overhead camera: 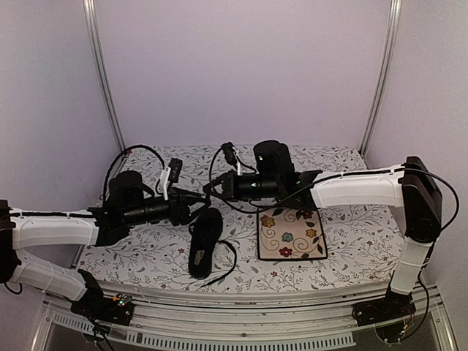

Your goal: Tie the shoes

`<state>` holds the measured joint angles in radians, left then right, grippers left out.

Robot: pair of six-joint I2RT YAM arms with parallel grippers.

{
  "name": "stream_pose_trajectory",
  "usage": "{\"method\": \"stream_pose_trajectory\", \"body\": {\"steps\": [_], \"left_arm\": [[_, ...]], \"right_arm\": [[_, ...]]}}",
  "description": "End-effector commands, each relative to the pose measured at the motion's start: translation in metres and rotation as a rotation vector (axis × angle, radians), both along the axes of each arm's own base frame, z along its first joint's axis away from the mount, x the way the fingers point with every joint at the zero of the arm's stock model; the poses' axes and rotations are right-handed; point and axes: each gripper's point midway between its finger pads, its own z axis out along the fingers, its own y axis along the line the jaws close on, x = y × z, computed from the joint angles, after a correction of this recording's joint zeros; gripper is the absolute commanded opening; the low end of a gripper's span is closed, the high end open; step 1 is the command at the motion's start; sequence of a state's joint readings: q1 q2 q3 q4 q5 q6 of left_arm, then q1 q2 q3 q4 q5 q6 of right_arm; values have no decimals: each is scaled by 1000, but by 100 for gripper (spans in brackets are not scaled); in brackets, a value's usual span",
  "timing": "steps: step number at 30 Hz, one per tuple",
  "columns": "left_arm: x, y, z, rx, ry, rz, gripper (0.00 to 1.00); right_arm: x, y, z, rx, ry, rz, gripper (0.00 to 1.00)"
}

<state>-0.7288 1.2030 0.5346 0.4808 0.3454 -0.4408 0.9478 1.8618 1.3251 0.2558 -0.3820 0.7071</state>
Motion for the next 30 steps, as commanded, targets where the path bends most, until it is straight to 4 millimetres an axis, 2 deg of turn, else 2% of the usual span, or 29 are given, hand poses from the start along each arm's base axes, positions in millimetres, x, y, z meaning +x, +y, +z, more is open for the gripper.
{"method": "stream_pose_trajectory", "body": {"steps": [1, 7, 10, 15, 18, 22, 25, 28, 30], "left_arm": [[8, -2, -9, 51, -24, 28, 69], [15, -7, -34, 130, 0, 19, 78], [17, -9, -40, 143, -2, 17, 78], [21, -9, -52, 178, 12, 27, 73], [19, -11, -55, 178, 19, 9, 56], [11, -15, -53, 152, 26, -32, 24], [9, -11, -53, 140, 28, -15, 0], [8, -2, -51, 124, 24, 21, 0], [9, 5, -54, 122, 36, 54, 0]], "right_arm": [[1, -9, 56, 84, -109, -20, 2], [2, -19, 77, 99, -150, -47, 2], [2, -22, 84, 107, -159, -54, 2], [1, -26, 94, 121, -174, -60, 2], [1, -26, 95, 120, -176, -63, 2], [6, -26, 89, 103, -177, -78, 2], [17, -23, 78, 62, -181, -106, 2], [37, -22, 55, -6, -167, -163, 2], [50, -15, 28, -72, -149, -189, 2]]}}
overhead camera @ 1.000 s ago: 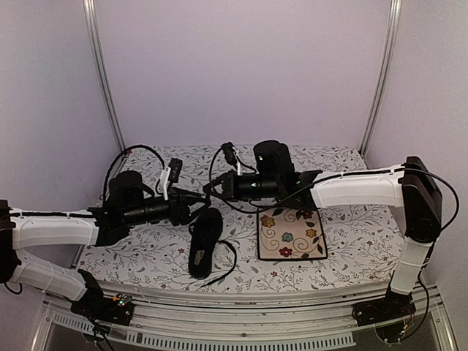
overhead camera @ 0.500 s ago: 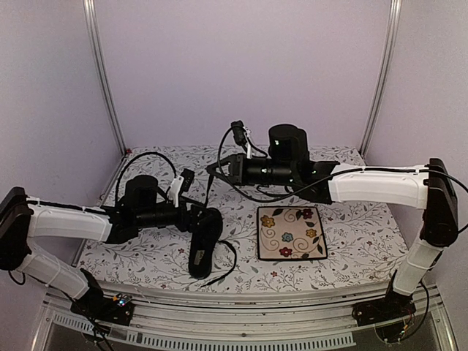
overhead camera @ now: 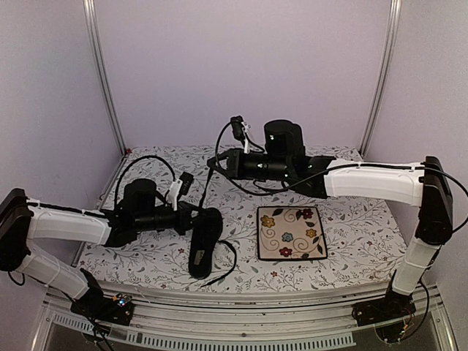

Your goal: Tie the shoes

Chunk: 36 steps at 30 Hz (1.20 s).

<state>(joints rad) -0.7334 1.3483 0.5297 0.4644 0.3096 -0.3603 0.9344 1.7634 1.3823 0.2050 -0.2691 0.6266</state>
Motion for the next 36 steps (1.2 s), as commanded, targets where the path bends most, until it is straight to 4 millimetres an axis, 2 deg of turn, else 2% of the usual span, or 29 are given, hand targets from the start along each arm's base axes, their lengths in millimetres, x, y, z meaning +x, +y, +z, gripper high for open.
{"method": "stream_pose_trajectory", "body": {"steps": [1, 4, 6, 10, 13, 16, 21, 24, 25, 26, 30, 33, 36], "left_arm": [[0, 10, 4, -30, -7, 56, 0], [5, 13, -4, -10, 33, 84, 0], [13, 19, -14, 22, 75, 136, 0], [28, 35, -30, 28, 150, 230, 0], [33, 41, -40, 12, 209, 246, 0], [37, 44, -47, 3, 254, 252, 0], [43, 50, -57, -10, 333, 263, 0], [44, 49, -57, -14, 338, 249, 0], [45, 48, -56, -11, 334, 245, 0], [45, 48, -57, -2, 328, 239, 0], [46, 48, -57, 26, 308, 221, 0], [45, 47, -57, 38, 303, 210, 0], [44, 47, -57, 39, 306, 201, 0]], "right_arm": [[38, 8, -51, -142, 18, -98, 2], [52, 20, -78, -202, 27, -103, 3], [58, 27, -97, -224, 44, -95, 10], [66, 33, -129, -254, 81, -58, 46], [66, 24, -134, -276, 85, -62, 59], [58, 7, -128, -309, 37, -70, 64], [25, -35, -143, -413, 45, -60, 64], [-7, -51, -168, -508, 99, -41, 63], [-19, -51, -171, -531, 112, -27, 62], [-33, -56, -184, -575, 143, -14, 61], [-76, -60, -211, -688, 252, 18, 58], [-98, -64, -229, -760, 318, 10, 57], [-109, -55, -233, -800, 345, 2, 55]]}}
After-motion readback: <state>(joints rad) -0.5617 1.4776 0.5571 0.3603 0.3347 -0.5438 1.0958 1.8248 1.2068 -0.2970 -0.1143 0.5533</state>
